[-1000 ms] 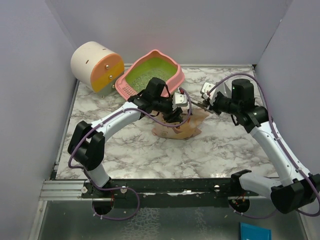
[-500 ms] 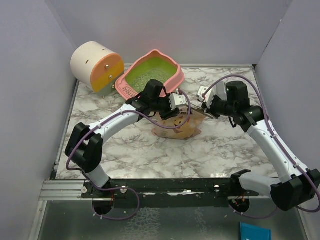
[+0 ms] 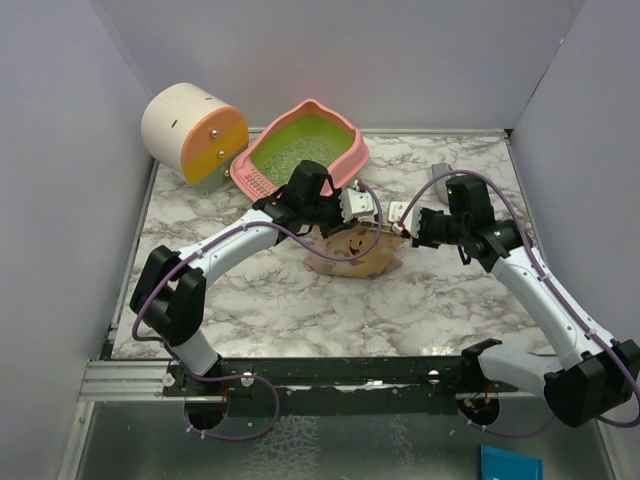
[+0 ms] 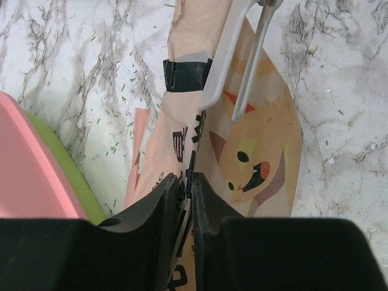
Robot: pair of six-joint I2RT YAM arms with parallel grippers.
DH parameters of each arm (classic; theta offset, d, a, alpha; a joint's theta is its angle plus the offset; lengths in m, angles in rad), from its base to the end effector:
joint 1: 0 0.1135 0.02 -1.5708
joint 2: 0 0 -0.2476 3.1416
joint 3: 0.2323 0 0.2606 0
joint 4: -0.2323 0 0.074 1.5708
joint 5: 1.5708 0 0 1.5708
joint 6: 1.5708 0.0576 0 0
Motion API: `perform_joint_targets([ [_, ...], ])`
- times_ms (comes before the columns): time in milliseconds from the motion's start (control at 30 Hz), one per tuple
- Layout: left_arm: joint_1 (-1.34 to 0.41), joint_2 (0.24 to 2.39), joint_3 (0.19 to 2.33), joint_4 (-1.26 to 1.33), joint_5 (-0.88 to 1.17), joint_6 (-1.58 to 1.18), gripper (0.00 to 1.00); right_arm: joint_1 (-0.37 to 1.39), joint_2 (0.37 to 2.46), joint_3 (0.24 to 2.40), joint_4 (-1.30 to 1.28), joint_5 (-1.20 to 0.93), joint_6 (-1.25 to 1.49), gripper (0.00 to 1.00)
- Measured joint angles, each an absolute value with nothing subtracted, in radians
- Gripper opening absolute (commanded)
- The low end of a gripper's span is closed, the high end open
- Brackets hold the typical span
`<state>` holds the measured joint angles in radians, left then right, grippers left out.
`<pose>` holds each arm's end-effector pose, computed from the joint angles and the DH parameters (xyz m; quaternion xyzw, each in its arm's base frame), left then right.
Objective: Fill the litter box with clean litter
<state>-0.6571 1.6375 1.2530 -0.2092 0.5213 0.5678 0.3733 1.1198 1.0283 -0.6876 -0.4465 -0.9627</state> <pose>0.2967 -0.2651 0.2517 0.5894 0.6286 -0.2476 0.4429 0.2328 0.1179 0.2844 -0.6243 0.6535 0.0863 0.4191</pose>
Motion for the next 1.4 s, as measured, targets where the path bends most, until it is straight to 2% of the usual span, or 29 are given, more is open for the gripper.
perform_joint_targets([
  [100,-0.657,1.633,1.248,-0.21,0.522,0.57,0.01,0.373,1.12,1.028,-0.689,-0.458,-1.013,0.01],
  [133,-0.657,1.63,1.245,-0.21,0.522,0.572,0.0,0.373,1.121,1.028,-0.689,-0.458,-1.026,0.01],
  [1400,-0.709,1.554,1.178,-0.207,0.484,0.578,0.0,0.417,1.06,0.99,-0.622,-0.399,-1.122,0.01],
])
